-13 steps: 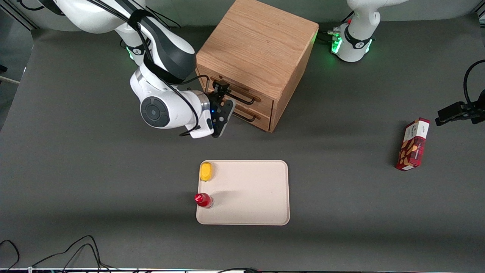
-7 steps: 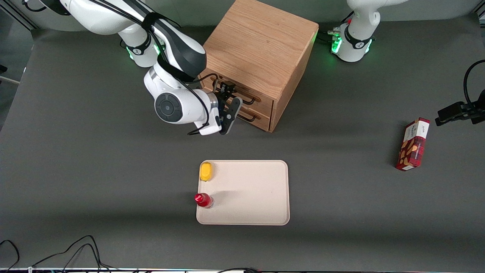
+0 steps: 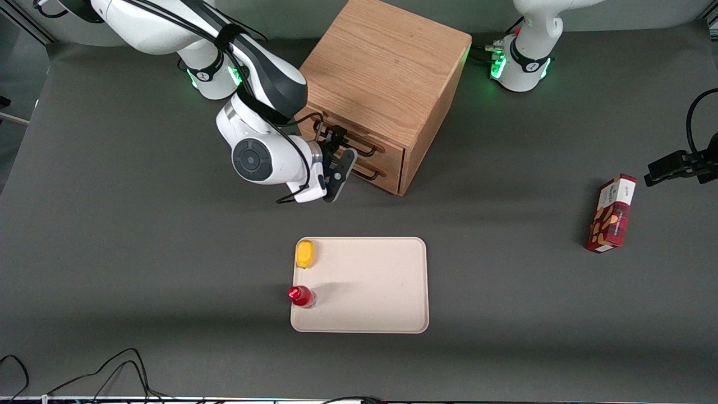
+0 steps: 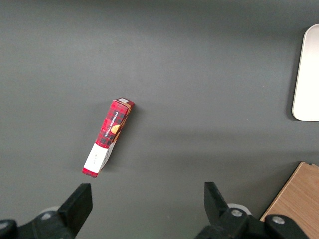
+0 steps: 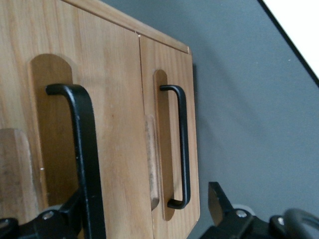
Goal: Open upper drawer
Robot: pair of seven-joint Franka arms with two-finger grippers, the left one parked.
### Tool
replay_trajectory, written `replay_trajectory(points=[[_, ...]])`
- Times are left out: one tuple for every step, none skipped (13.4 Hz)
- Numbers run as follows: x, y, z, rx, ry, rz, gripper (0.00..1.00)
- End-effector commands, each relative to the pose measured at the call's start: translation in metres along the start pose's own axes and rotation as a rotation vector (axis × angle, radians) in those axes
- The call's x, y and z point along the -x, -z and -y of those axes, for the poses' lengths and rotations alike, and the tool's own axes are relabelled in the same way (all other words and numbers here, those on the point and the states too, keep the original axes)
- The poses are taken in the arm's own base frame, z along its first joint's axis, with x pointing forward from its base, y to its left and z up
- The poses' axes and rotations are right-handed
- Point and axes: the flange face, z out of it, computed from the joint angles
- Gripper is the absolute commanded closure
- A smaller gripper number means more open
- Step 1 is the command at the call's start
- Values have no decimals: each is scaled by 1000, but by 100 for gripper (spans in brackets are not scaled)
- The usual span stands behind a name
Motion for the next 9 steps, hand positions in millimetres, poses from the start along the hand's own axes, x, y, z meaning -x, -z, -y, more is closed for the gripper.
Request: replay_trajectory(points=[[-7,13,-37,35,-33,-35,0],[-8,16,-47,43,-38,-38,0],[-9,23,-56,43,-48,-53,0],[-8,27,-68,44,-63,-60,0],[-8,34,-74,49,-66,-69,0],[-5,38,-81,55,-76,-75,0],[-3,42,-88,61,-87,-80,0],[0,46,-95,67,-93,-85,0],[2,52,-101,73,-82,-88,0]])
